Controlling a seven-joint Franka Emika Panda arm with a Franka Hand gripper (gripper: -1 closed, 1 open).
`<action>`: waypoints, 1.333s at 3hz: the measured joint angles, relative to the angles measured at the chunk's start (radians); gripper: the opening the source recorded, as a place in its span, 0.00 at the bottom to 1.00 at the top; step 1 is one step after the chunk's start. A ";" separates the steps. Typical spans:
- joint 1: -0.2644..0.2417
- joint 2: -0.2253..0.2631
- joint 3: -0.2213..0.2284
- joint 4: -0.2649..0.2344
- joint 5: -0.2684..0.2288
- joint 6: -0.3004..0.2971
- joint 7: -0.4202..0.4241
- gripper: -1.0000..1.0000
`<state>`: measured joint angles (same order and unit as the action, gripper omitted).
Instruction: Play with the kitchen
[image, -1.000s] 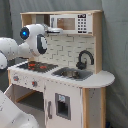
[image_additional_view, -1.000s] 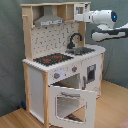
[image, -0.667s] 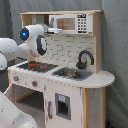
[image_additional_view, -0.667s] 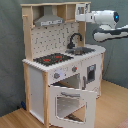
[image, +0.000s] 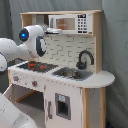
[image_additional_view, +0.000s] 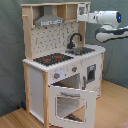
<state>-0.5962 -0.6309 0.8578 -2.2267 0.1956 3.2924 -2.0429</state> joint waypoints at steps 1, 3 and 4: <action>0.004 -0.001 0.000 -0.001 0.000 0.000 0.000 1.00; 0.086 -0.078 -0.099 -0.057 0.000 0.000 -0.028 1.00; 0.087 -0.172 -0.128 -0.094 0.008 0.000 0.000 1.00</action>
<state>-0.5091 -0.8034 0.7302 -2.3205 0.2036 3.2924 -2.0426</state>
